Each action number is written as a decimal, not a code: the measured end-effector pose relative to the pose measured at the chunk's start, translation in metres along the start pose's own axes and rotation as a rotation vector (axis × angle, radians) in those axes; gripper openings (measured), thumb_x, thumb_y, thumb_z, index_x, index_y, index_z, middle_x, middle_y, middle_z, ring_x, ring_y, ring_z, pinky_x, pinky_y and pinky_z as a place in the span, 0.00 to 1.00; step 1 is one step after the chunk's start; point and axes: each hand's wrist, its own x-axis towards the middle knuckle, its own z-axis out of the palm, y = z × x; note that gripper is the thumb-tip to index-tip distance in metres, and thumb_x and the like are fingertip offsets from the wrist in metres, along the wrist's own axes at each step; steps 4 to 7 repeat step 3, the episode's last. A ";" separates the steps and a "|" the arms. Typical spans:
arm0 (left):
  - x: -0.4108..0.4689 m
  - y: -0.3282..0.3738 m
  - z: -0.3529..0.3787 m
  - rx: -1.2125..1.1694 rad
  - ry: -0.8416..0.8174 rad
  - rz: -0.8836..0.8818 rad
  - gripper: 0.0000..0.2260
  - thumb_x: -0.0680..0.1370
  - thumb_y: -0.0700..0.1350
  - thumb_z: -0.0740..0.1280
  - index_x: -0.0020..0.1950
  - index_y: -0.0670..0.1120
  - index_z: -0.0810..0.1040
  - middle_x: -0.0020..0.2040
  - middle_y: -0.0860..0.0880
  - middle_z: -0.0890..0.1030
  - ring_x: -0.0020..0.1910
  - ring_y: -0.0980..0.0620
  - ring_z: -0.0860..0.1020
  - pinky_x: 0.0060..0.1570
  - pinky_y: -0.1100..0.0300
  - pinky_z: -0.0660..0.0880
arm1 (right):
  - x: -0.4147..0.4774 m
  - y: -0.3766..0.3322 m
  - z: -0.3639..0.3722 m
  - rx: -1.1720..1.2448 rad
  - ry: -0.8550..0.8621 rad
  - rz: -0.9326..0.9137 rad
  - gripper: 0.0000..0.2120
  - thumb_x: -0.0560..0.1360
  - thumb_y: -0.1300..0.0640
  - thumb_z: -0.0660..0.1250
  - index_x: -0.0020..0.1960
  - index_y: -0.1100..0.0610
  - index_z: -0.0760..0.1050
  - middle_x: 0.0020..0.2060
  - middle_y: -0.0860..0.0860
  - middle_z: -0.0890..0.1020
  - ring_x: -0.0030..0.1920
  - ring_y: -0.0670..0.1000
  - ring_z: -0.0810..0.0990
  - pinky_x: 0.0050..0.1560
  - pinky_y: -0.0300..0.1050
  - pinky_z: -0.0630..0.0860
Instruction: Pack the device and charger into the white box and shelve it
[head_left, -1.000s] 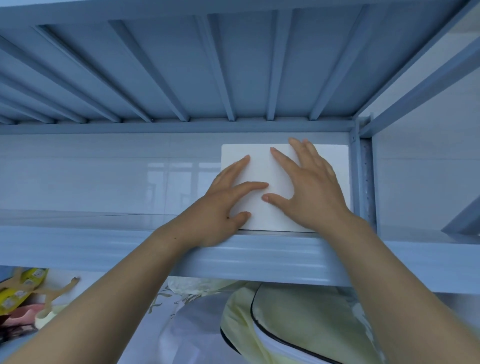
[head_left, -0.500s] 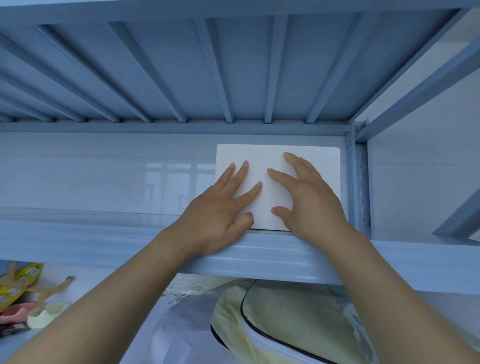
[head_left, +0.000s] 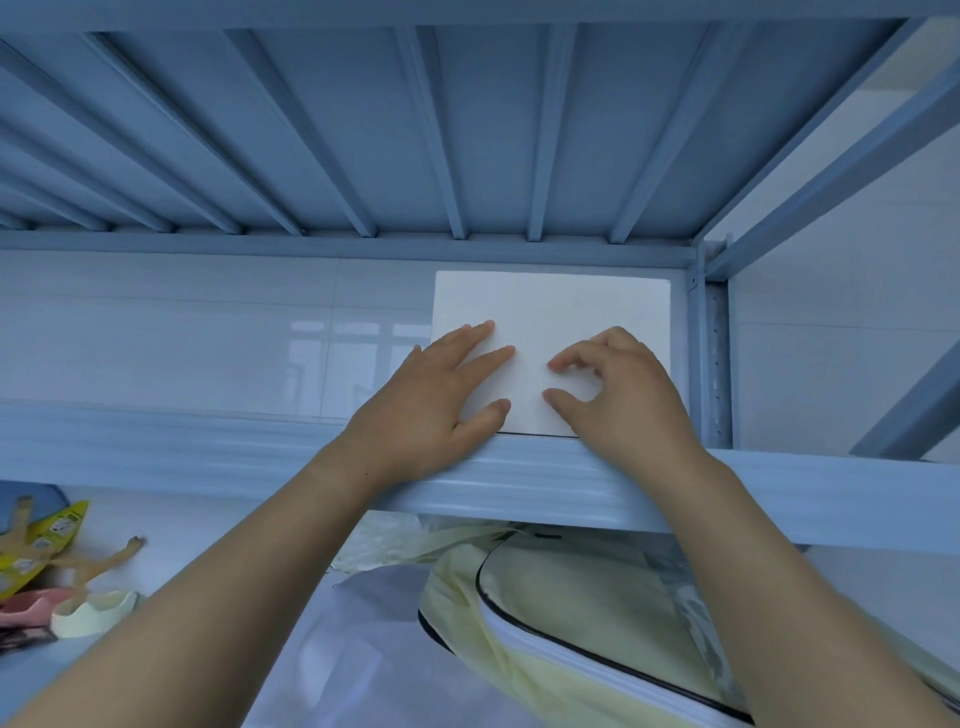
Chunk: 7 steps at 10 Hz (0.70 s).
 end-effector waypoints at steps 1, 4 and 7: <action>-0.003 0.006 -0.001 -0.013 0.119 -0.004 0.20 0.78 0.53 0.56 0.71 0.54 0.64 0.73 0.52 0.64 0.71 0.53 0.61 0.69 0.57 0.58 | -0.003 -0.002 -0.002 0.035 -0.004 0.009 0.12 0.68 0.50 0.72 0.50 0.47 0.77 0.47 0.46 0.73 0.50 0.47 0.72 0.49 0.43 0.71; -0.020 0.017 -0.009 -0.129 0.284 -0.073 0.18 0.77 0.51 0.57 0.66 0.51 0.70 0.65 0.53 0.71 0.63 0.55 0.68 0.61 0.62 0.64 | -0.012 -0.015 -0.005 0.032 -0.039 -0.002 0.15 0.68 0.46 0.71 0.53 0.47 0.75 0.48 0.45 0.73 0.49 0.44 0.71 0.47 0.41 0.69; -0.020 0.017 -0.009 -0.129 0.284 -0.073 0.18 0.77 0.51 0.57 0.66 0.51 0.70 0.65 0.53 0.71 0.63 0.55 0.68 0.61 0.62 0.64 | -0.012 -0.015 -0.005 0.032 -0.039 -0.002 0.15 0.68 0.46 0.71 0.53 0.47 0.75 0.48 0.45 0.73 0.49 0.44 0.71 0.47 0.41 0.69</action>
